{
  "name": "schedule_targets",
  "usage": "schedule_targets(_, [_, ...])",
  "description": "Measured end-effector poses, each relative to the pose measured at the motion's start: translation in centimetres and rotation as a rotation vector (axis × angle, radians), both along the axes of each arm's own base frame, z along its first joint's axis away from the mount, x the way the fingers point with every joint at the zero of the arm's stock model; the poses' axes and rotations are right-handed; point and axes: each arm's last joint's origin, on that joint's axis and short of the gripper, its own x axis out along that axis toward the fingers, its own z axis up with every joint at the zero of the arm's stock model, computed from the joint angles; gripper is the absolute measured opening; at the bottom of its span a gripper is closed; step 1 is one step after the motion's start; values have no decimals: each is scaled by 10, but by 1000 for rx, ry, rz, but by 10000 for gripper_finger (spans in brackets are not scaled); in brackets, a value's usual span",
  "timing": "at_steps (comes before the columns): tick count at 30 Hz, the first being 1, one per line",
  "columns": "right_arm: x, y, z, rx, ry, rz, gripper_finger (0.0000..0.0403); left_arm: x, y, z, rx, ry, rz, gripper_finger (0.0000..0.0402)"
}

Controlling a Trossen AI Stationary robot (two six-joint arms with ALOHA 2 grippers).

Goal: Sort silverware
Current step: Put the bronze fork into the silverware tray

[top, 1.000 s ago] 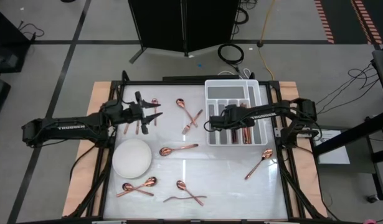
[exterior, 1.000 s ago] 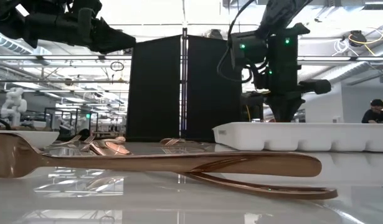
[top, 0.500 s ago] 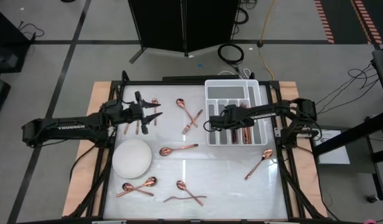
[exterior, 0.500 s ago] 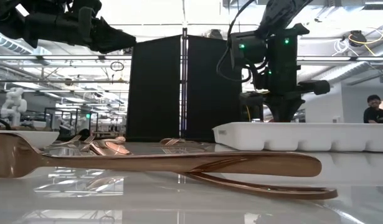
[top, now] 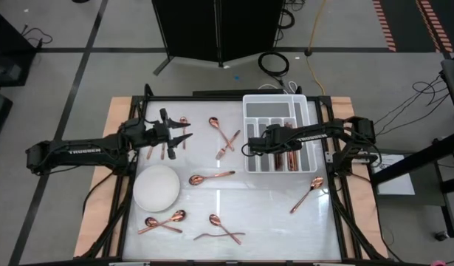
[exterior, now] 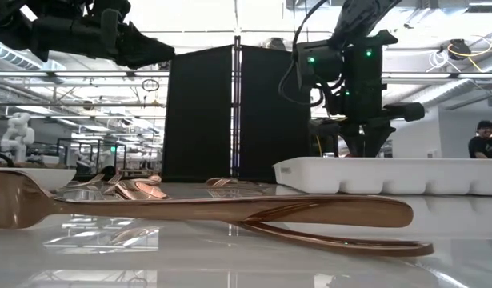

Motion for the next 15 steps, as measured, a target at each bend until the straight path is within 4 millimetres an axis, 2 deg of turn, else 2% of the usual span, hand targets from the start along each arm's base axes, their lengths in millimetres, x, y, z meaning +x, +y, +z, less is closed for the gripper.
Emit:
schedule_targets(5, [3, 0, 5, -4, -4, 22, 79, 0, 0, 0, 0, 0, 0, 171])
schedule_targets(15, [29, 3, 48, -111, -121, 151, 77, 0, 0, 0, 0, 0, -1, 171])
